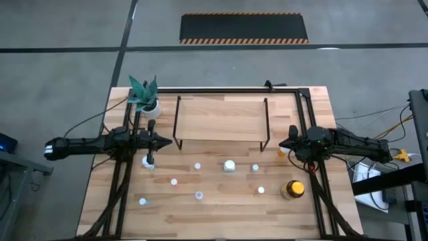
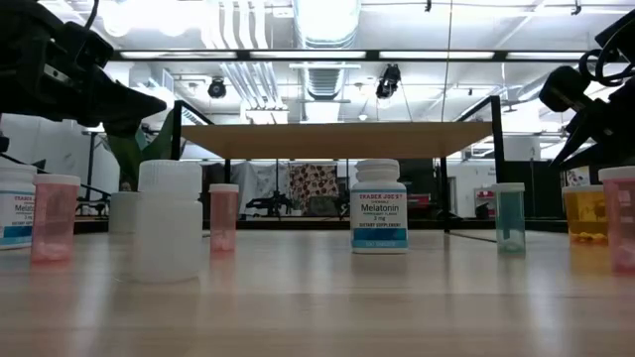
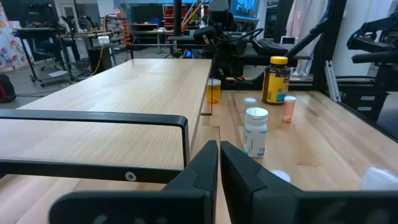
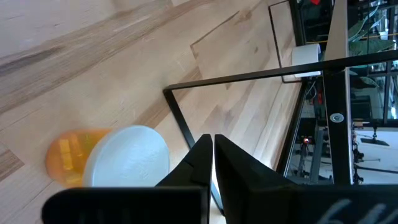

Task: Pick and place medicine bottles onto shelf by color

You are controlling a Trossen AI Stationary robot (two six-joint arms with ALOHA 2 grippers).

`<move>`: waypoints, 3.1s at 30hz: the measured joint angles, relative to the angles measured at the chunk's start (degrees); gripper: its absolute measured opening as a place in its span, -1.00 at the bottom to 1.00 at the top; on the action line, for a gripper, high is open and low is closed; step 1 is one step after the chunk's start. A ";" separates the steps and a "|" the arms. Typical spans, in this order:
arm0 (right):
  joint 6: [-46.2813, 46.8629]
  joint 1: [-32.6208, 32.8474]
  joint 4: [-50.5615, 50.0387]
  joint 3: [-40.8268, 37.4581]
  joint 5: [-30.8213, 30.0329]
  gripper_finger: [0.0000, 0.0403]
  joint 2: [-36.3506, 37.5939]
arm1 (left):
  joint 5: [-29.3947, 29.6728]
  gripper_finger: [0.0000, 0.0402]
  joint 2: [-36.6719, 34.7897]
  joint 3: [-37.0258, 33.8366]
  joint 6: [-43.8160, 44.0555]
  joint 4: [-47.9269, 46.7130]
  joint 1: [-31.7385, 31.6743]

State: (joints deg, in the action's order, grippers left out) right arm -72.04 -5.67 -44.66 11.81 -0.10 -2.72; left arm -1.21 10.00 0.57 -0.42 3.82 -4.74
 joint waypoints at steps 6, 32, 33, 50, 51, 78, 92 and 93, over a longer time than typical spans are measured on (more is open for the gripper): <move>0.01 0.02 0.00 0.00 0.02 -0.96 0.00 | 0.00 -1.00 -0.01 0.00 -0.01 -0.01 -0.01; 0.00 0.00 0.00 0.00 0.00 -0.96 0.00 | -0.02 -1.00 -0.02 0.01 -0.01 -0.01 0.00; 0.01 0.00 0.00 0.00 0.00 -0.96 0.00 | -0.02 -1.00 0.00 0.01 -0.01 -0.01 0.01; 0.01 0.02 0.00 -0.02 0.01 -0.96 0.00 | -0.02 -1.00 0.00 -0.01 -0.01 -0.01 0.01; -0.01 0.02 0.00 0.00 0.02 -0.96 0.00 | -0.02 -1.00 0.00 0.01 -0.01 0.01 0.01; 0.01 0.00 0.90 -0.01 -4.46 -0.96 0.00 | -1.42 -1.00 -0.02 -0.01 30.09 25.68 0.09; 1.84 0.00 8.16 -0.24 -5.02 -0.96 0.00 | -1.50 -1.00 -0.02 0.00 28.50 40.21 0.05; 3.02 0.00 11.59 -0.26 -4.80 -0.96 0.00 | -1.50 -1.00 -0.02 0.00 27.66 40.23 0.05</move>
State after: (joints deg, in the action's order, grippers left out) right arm -69.02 -5.67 -33.08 11.56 -4.90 -2.72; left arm -2.72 9.98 0.57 27.24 44.05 -4.69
